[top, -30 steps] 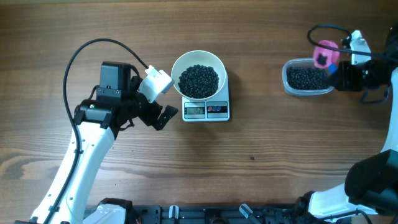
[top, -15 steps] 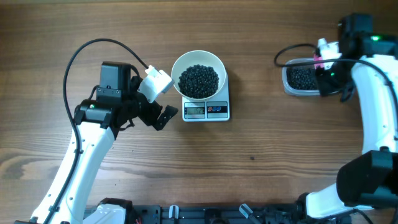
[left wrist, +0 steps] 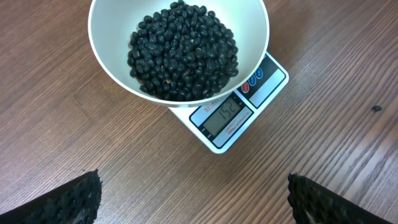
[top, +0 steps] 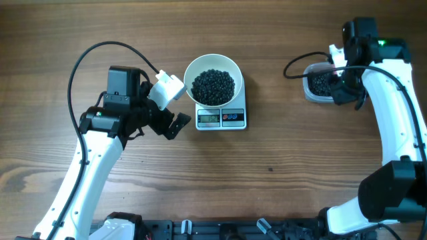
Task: Scoop item into bowl and weigh 150g on scale
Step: 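Carry the pink scoop right and tip beans into the tub, then move the empty scoop back over the bowl on the scale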
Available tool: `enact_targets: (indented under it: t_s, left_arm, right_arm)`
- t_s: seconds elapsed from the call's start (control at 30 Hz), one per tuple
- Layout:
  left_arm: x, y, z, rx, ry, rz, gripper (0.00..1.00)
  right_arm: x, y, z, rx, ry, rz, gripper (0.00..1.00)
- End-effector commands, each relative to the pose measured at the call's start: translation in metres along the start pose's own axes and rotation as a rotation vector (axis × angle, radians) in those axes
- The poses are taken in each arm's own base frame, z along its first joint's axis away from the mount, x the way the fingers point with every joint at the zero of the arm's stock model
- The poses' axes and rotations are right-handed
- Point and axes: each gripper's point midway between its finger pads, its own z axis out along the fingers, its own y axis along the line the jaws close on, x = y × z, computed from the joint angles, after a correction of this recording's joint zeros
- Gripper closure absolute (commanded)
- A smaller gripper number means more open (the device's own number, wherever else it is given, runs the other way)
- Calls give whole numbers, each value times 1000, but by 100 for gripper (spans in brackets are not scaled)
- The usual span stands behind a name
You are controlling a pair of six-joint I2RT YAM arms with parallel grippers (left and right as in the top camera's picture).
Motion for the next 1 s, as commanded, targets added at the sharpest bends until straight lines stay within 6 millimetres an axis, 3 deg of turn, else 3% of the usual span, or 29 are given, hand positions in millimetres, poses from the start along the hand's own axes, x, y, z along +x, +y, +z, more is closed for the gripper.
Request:
enact_targets:
  t_s: [0.0,0.1,0.23,0.37,0.43,0.73,0.97]
  left_arm:
    - [2,1,0,-5,1,-14,0]
    - [2,1,0,-5,1,-14,0]
    - [2,1,0,-5,1,-14,0]
    - [2,1,0,-5,1,-14,0]
    - [2,1,0,-5,1,-14,0]
    - [2,1,0,-5,1,-14,0]
    - [2,1,0,-5,1,-14,0]
  right_arm:
    - [-47,36,-38,-252,-222,-21,96]
    - [-75,60,-62,-344,-353,-64,96]
    - [-100,87,-83,-282,-450,-169,96]
    - [-132,110,-128,-284,-590,-227,96]
    - [-139,118,-138,-291,-595,-251,96]
    - [-156,161,-143,-321,-489,-459,96]
    - [-146,191,-123,-319,-416,-606,96]
